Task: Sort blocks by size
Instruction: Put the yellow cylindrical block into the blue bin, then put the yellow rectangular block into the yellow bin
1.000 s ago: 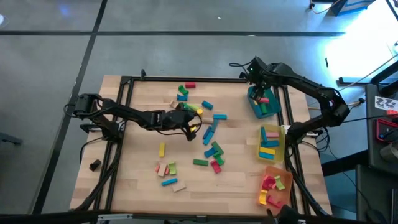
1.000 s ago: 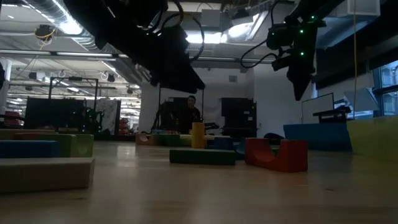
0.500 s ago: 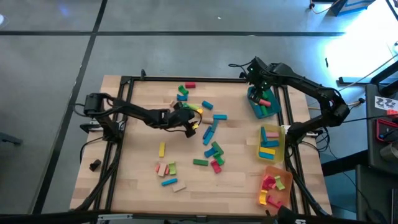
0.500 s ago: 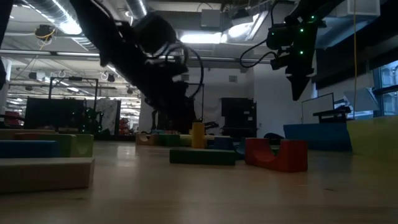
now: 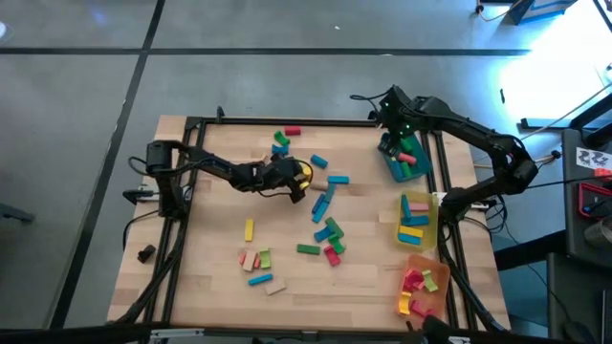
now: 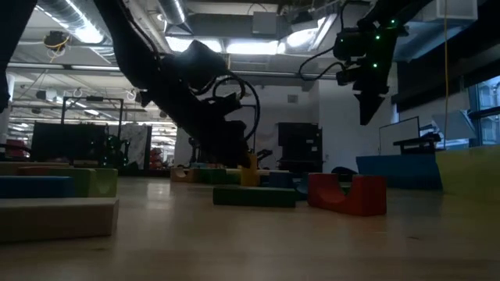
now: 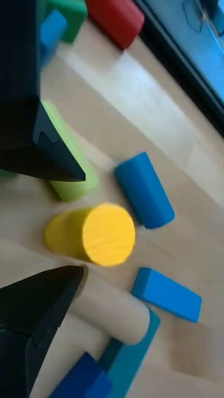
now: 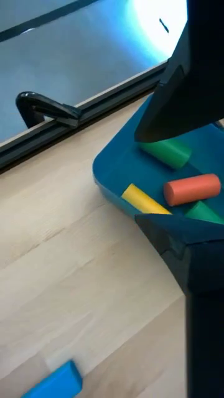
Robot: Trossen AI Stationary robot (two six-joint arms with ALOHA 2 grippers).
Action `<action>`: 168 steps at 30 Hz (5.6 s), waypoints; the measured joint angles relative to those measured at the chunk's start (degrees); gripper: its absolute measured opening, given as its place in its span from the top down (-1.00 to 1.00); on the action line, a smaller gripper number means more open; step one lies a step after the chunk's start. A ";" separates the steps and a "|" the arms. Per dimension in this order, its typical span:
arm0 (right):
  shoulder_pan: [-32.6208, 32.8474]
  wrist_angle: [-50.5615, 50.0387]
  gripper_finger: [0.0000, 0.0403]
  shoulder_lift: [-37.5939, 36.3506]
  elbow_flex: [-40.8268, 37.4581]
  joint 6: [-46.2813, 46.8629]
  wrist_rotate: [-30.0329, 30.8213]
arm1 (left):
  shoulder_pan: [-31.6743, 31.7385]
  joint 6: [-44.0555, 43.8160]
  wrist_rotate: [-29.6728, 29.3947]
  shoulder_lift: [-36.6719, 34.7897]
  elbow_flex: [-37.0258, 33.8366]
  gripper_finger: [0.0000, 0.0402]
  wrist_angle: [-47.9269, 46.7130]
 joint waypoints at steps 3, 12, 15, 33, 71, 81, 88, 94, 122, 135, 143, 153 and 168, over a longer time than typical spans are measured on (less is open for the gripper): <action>0.00 0.64 0.01 0.00 0.00 0.00 -0.47 | 0.52 0.04 0.67 1.20 0.00 -0.09 2.01; 0.00 1.21 0.01 0.00 0.00 0.00 -1.45 | 2.30 3.41 0.94 4.97 0.02 -0.09 10.64; 0.00 1.35 0.01 0.00 0.00 0.00 -1.47 | 2.44 4.48 1.94 5.02 0.02 -0.08 10.65; 0.09 9.72 0.01 0.00 0.00 1.75 -29.57 | 2.44 -3.59 4.68 1.07 0.09 0.42 20.10; 34.67 28.20 0.07 -0.02 -0.02 5.86 -24.10 | -6.71 -2.19 18.49 -3.02 0.17 0.38 42.42; 34.56 27.51 0.33 -0.02 -0.02 7.33 -23.92 | -8.16 2.72 17.93 -3.02 0.17 0.34 42.27; 34.57 26.18 0.33 -0.02 -0.02 8.59 -21.88 | -8.13 1.01 18.49 -3.02 0.17 0.01 41.40; 34.68 20.01 0.32 -0.02 -0.02 7.29 -11.17 | -7.98 0.34 17.52 -3.02 0.20 -0.18 36.17; -0.60 1.28 0.32 -0.02 -7.75 2.62 10.97 | -12.18 -11.44 18.47 -29.12 0.17 -0.20 -27.46; -3.74 7.81 0.00 -0.02 -12.50 2.34 8.95 | -20.82 -51.60 18.43 -34.19 0.17 -0.20 -66.19; -3.72 9.90 0.01 -0.02 -12.50 2.69 7.80 | -24.67 -66.26 16.38 -30.32 -0.52 -0.20 -68.44; -3.72 9.86 0.01 -0.02 -12.50 2.77 4.29 | -26.14 -67.65 16.24 -18.56 -0.57 -0.20 -60.35; -3.72 9.66 0.01 -0.02 -12.50 2.78 1.50 | -26.45 -65.18 14.65 -11.32 1.55 0.27 -64.72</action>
